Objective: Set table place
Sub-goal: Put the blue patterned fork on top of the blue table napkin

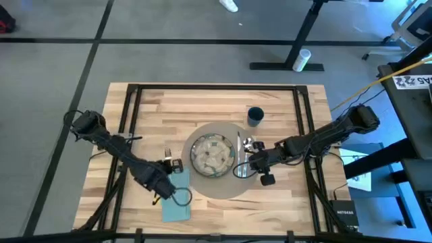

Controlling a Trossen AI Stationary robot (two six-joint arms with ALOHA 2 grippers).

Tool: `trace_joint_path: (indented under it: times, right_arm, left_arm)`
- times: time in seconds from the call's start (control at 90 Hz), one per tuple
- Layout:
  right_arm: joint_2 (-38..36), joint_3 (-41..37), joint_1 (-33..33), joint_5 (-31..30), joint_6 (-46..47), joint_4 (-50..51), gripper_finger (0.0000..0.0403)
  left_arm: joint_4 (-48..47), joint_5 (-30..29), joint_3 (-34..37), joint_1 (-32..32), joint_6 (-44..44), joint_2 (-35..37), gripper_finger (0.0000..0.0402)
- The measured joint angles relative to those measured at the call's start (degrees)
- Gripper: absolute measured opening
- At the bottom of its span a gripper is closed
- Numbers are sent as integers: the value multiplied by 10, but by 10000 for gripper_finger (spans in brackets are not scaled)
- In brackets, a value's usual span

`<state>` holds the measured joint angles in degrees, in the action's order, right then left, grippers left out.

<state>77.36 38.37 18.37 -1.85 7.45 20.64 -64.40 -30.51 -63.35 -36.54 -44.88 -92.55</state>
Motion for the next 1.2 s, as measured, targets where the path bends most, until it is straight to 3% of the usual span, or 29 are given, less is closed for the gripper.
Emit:
trace_joint_path:
  times: [0.478,0.922,1.2]
  right_arm:
    - [0,0,0,11,2,0,62]
    - [0,0,0,11,2,0,62]
    - [0,0,0,14,2,0,62]
  left_arm:
    - [50,43,-69,-44,41,-111,0]
    - [87,73,-68,-55,85,-134,0]
    - [94,75,-68,-55,53,-153,0]
